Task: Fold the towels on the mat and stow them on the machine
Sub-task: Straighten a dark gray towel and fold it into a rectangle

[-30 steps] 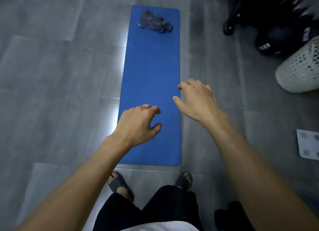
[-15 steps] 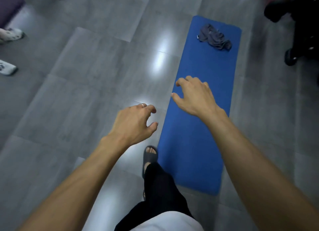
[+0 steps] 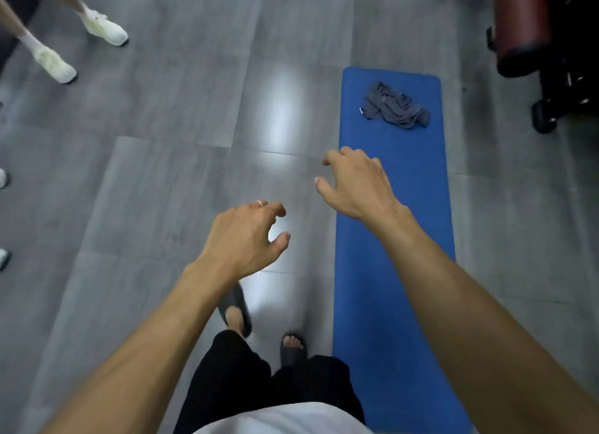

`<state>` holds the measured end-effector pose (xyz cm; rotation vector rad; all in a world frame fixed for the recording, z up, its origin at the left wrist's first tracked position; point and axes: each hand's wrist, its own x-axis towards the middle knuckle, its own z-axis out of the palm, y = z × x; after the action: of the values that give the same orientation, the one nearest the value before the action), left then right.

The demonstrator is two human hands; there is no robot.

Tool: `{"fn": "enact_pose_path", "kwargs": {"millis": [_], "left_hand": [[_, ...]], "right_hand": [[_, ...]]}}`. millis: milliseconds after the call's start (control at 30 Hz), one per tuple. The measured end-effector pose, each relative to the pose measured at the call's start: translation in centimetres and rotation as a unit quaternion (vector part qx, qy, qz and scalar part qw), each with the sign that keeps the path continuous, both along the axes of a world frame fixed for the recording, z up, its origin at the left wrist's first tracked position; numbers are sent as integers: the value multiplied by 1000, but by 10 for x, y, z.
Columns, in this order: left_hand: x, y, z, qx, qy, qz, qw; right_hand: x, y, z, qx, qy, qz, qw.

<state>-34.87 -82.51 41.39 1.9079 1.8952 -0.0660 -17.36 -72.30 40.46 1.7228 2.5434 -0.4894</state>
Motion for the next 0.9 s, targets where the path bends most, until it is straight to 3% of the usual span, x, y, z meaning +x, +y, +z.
{"fn": "enact_pose_path", "kwargs": {"millis": [267, 500, 900], "left_hand": [[-38, 225, -35, -34, 1, -143, 989], [1, 404, -71, -61, 23, -248, 966], [163, 682, -278, -70, 23, -335, 939]], "right_hand": [[-15, 180, -29, -12, 9, -162, 987], [39, 325, -68, -29, 34, -283, 958], [202, 559, -285, -77, 44, -373, 924]]}}
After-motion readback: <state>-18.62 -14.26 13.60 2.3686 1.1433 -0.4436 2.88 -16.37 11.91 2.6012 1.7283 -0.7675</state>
